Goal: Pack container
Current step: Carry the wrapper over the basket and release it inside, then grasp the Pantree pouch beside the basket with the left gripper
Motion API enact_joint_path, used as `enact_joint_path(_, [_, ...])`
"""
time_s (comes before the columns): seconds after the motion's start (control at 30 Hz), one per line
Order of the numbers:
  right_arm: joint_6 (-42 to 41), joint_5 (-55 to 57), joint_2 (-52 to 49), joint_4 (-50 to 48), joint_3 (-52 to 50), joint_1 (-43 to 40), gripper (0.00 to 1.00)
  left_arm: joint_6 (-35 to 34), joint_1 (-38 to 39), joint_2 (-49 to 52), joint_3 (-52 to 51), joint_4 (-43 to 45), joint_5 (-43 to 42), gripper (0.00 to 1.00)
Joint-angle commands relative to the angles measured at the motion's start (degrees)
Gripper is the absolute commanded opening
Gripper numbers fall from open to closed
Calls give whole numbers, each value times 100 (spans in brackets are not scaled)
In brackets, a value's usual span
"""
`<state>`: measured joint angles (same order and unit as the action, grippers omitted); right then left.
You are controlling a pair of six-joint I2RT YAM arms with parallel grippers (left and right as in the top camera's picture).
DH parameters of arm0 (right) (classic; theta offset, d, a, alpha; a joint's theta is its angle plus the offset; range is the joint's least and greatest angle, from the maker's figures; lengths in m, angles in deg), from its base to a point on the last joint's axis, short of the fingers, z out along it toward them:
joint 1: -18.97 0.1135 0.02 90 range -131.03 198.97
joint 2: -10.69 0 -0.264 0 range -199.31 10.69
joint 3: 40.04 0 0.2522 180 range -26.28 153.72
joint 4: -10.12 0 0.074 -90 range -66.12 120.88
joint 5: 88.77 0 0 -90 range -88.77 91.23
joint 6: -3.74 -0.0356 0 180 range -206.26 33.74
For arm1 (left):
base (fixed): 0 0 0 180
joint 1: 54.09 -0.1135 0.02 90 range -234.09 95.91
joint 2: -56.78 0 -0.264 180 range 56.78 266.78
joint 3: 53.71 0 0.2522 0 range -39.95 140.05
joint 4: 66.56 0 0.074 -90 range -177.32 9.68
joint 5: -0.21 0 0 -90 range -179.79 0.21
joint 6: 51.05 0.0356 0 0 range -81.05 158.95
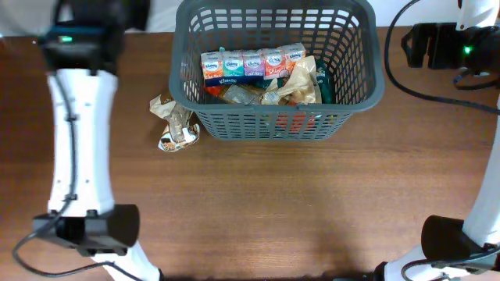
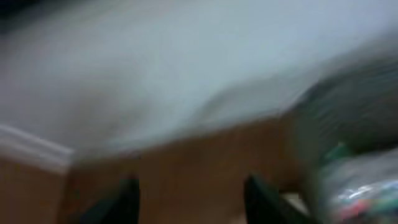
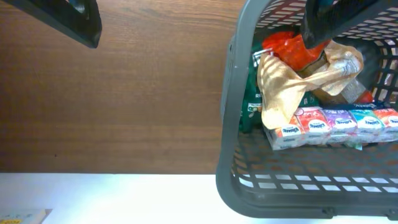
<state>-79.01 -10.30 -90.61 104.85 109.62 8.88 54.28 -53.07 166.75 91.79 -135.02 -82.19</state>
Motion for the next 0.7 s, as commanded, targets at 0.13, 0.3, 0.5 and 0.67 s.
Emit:
enact_joint_path(0.13, [-68, -52, 129, -44, 28, -7, 99, -1357, -927, 1318, -501, -1390, -1718, 30])
enact_joint_path(0.3, [-68, -55, 96, -61, 28, -7, 99, -1585, -953, 1919, -529, -1803, -3121, 38])
enact_joint_path(0.5, [-68, -55, 74, -59, 28, -7, 99, -1928, -955, 2081, -529, -1733, -4017, 44])
enact_joint_path(0.67, [-68, -55, 66, -63, 28, -7, 99, -1921, -955, 2098, -535, -1921, -3716, 48])
